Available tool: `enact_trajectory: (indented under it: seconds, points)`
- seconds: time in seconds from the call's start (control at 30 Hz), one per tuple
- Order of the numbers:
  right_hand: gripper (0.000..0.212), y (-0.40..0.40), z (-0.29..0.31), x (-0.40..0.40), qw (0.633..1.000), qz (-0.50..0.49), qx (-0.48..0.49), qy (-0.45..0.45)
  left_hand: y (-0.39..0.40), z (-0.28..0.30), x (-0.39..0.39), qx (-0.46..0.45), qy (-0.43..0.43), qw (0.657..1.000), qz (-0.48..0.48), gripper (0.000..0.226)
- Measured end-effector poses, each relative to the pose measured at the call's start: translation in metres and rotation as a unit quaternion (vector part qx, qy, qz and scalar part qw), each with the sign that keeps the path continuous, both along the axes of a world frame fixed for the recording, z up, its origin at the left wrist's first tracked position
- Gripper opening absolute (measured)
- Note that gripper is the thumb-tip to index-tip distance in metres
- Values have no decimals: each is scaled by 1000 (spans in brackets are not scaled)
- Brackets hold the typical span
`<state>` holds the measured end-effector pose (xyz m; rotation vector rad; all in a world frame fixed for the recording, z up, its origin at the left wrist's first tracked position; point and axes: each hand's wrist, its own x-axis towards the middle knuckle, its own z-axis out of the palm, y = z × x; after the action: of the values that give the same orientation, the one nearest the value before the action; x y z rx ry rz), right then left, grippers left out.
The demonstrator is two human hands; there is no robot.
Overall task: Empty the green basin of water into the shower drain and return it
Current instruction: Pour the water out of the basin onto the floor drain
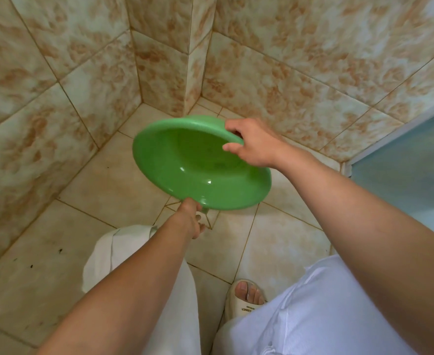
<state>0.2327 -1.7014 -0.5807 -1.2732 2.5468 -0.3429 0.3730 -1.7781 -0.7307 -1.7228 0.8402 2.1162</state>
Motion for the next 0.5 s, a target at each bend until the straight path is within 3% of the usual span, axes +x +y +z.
enact_trajectory:
  seconds: [0.07,0.17,0.3,0.4,0.5]
  points:
    - [40,3,-3,-2,1000,1,13,3,-6,-4,0,-24,25,999,37,45]
    - [32,4,-3,-6,1000,0,11,23,-18,-3,-2,-77,30,990,111,53]
    - [28,3,0,-10,999,-17,7,37,-33,-5,0,-222,-92,956,171,68]
    - [23,4,4,-13,998,-35,-9,53,-36,-5,0,-269,-55,945,179,73]
    - [22,5,5,-14,997,-50,-22,61,-36,-6,0,-263,-11,943,203,62]
